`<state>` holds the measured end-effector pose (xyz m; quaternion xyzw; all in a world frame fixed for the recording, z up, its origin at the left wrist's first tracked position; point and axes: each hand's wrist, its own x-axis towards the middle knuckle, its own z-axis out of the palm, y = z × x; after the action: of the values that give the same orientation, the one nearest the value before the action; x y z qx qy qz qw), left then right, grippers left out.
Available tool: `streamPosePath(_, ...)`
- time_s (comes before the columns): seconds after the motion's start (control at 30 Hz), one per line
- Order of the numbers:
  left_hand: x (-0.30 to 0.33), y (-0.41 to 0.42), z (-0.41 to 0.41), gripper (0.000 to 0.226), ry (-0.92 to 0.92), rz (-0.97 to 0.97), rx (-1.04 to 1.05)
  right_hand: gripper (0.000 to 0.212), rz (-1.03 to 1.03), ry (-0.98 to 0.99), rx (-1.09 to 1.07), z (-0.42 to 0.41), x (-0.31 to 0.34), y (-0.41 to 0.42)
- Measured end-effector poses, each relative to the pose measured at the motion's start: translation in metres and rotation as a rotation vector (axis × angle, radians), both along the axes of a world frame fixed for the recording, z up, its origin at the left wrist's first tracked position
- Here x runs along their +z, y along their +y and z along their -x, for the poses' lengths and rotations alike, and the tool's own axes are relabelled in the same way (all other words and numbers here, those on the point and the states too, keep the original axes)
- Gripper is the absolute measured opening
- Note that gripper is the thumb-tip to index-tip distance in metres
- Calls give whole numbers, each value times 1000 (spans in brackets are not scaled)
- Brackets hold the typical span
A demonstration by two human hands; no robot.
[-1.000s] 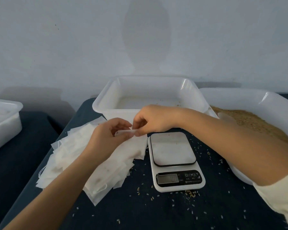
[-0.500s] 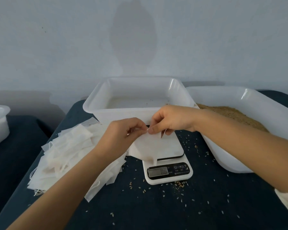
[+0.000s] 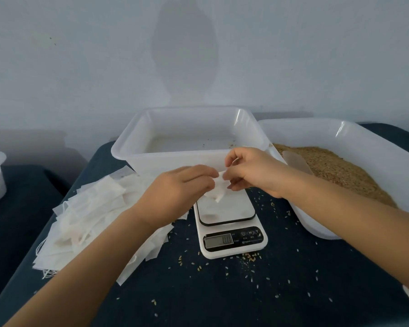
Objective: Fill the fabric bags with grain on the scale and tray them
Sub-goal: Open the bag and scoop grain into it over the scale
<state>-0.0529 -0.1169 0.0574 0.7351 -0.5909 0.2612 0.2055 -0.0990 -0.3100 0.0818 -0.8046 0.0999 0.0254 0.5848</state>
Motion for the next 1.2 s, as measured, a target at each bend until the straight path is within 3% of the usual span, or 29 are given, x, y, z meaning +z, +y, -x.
streamPosePath(0.17, -6, -5, 2, 17, -127, -199, -107, 24, 96, 9, 9, 6, -10, 0)
streamPosePath(0.4, -11, -21, 0, 16, -1, -158, 39, 3, -160, 88, -45, 13, -19, -7)
streamPosePath(0.53, -18, -31, 4, 9, 299, 108, 124, 7, -445, 138, -91, 14, -24, -8)
streamPosePath(0.63, -18, -37, 0, 4, 493, 178, 170, 10, -482, 200, -52, 17, -25, -13)
streamPosePath(0.73, -16, -40, -3, 3, 538, 167, 205, 23, -231, 259, 86, 26, -8, -35)
streamPosePath(0.87, -11, -38, -7, 4, 520, 112, 216, 18, 475, 72, -235, 32, 19, -95)
streamPosePath(0.93, -6, -38, -11, 5, 504, 71, 222, 29, 779, 187, -292, 33, 18, -122)
streamPosePath(1.0, -1, -39, -14, 6, 488, 34, 214, 35, 983, 436, -232, 32, 8, -132)
streamPosePath(1.07, 0, -43, -16, 7, 468, -23, 206, 32, 1046, 612, -179, 28, -7, -134)
streamPosePath(1.2, -8, -49, -11, 8, 443, -112, 194, 27, 953, 699, -191, 20, -19, -135)
